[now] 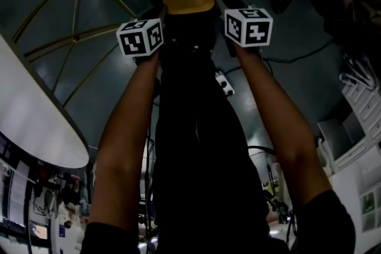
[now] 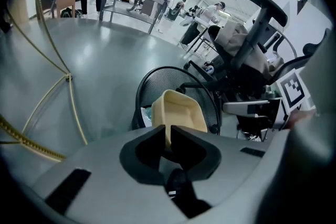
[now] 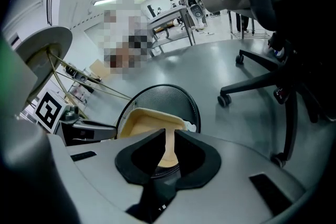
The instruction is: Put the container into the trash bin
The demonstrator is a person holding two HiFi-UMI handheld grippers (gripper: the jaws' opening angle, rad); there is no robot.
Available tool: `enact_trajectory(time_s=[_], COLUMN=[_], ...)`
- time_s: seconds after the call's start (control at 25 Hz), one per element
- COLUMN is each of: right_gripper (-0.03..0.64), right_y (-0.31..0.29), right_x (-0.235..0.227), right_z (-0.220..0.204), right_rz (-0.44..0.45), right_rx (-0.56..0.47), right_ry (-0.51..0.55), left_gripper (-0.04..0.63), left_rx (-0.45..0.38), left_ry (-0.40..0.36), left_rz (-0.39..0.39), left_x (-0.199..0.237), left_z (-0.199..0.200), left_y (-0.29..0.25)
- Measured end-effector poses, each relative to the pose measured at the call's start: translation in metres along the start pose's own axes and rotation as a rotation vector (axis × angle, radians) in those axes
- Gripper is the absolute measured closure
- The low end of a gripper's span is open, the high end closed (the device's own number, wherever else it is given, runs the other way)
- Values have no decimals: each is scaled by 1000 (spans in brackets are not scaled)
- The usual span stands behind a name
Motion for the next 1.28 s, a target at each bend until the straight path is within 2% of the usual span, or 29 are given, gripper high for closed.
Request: enact_trajectory(time_s=[0.24, 0.48, 0.64, 0.88, 0.96, 1.08, 1.16, 1.28], right_gripper=[560, 561, 561, 561, 563, 567, 569, 571], right_y=[15, 51, 94, 176, 211, 270, 307, 361], right_x=[19, 41, 75, 123, 140, 166, 184, 209], right_z=[-3, 11, 25, 56, 68, 89, 108, 131], right_rz=[16, 49, 109, 214, 260, 387, 471, 525], right_rx=[12, -22, -86, -159, -183, -234, -288, -359], right_ry=[15, 20, 21, 61, 84, 173, 252, 341], left_gripper=[565, 566, 578, 591, 592, 592, 592, 592], left_rx=[-4, -11, -26, -108, -122, -132, -160, -241], left_ry=[11, -8, -22, -72, -103, -209, -283, -356], left_rz=[-22, -70, -113, -214, -274, -375, -413, -437], left_x=[-6, -40, -71, -130, -153, -191, -208, -225], left_z=[-3, 3, 7, 27, 33, 48, 65, 88], left_y=[17, 44, 81, 169, 206, 264, 304, 366])
Point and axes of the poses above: the fingertips, and each gripper's own axes: y backward along the fingers, x to its left, z out of its top, the point moved 10 cm from there along y, backward along the fingers, and after that the axes turned 6 degrees about x, right-handed, at the moved point
